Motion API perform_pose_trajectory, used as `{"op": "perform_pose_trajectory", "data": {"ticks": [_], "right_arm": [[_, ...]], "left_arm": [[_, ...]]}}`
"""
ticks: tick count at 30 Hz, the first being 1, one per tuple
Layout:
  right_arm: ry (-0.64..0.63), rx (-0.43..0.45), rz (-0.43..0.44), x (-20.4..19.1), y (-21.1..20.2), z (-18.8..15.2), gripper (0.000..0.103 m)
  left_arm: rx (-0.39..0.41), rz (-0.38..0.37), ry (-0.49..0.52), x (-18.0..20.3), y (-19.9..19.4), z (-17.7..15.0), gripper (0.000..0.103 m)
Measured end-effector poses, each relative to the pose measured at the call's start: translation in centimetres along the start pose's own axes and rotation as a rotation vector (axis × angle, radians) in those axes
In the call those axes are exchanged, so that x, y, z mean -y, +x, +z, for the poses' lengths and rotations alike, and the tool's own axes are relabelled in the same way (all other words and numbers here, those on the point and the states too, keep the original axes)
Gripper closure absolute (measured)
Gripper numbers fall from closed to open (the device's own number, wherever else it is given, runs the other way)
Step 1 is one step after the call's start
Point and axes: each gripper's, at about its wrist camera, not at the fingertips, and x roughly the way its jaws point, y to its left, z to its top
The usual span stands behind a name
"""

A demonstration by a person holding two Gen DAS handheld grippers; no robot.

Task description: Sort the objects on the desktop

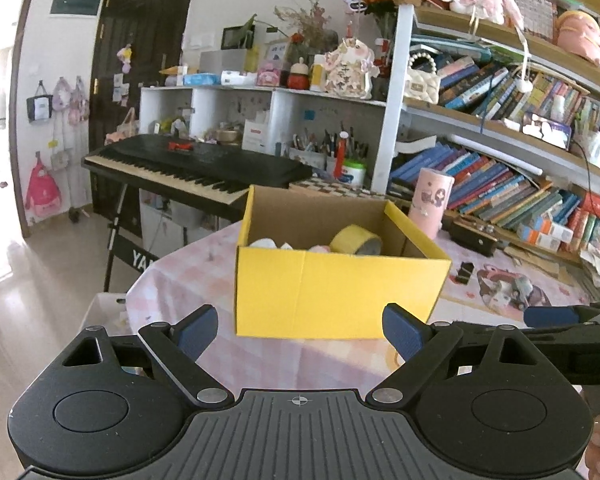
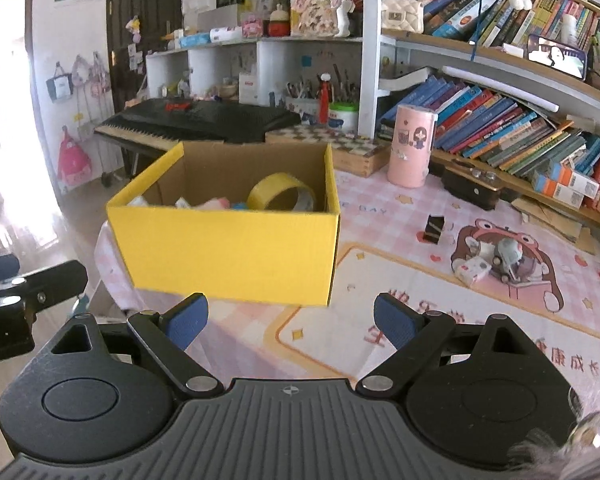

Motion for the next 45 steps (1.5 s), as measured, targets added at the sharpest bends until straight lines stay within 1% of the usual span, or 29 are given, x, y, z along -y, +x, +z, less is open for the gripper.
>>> {"op": "perform_pose_trajectory", "data": {"ticks": [5, 10, 20, 29, 37, 45], "right_arm": [[0.002, -0.017, 0.006, -0.7, -1.1, -1.3, 0.012], [0.004, -0.019, 0.002, -1.3, -2.3, -2.3, 0.012], [0.023, -0.039, -0.014, -1.6, -3.8, -4.1, 0.013], [0.023, -0.051, -0.008, -1.9, -4.3, -4.8, 0.013], [0.030, -0.055, -0.021, -1.7, -5.0, -5.6, 0.013], [0.057, -0.069, -0.049, -0.7, -5.7, -6.5, 0.013]], "left_arm": [[-0.026, -0.011, 0.017, 0.1, -0.9, -0.9, 0.011], [-0.048, -0.004, 0.011, -0.1, -1.6, -1.5, 0.011], [-0.064, -0.030, 0.032, 0.2, -2.8, -2.5, 0.011], [-0.067, -0.030, 0.032, 0.1, -3.4, -2.8, 0.011], [-0.070, -0.043, 0.034, 0.5, -4.0, -3.3, 0.011], [-0.089, -0.072, 0.047, 1.5, -3.9, -3.6, 0.011]]}}
